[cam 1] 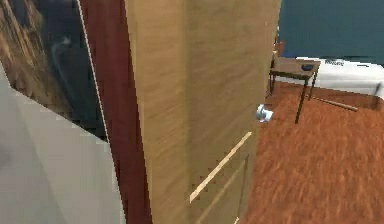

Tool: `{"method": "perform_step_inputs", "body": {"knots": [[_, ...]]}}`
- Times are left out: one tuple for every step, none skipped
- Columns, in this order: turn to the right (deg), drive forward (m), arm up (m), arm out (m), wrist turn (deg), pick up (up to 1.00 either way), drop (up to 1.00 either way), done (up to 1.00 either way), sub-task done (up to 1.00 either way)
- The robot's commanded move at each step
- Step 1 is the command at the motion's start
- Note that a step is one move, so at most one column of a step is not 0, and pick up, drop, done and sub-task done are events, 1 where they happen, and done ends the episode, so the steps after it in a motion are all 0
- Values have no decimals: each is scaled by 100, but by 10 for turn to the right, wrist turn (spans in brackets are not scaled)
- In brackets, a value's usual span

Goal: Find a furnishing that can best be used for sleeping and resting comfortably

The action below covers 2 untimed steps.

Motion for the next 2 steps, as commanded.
{"method": "perform_step_inputs", "body": {"knots": [[360,0,0,0,0,0,0,0,0],[0,100,0,0,0,0,0,0,0]]}}
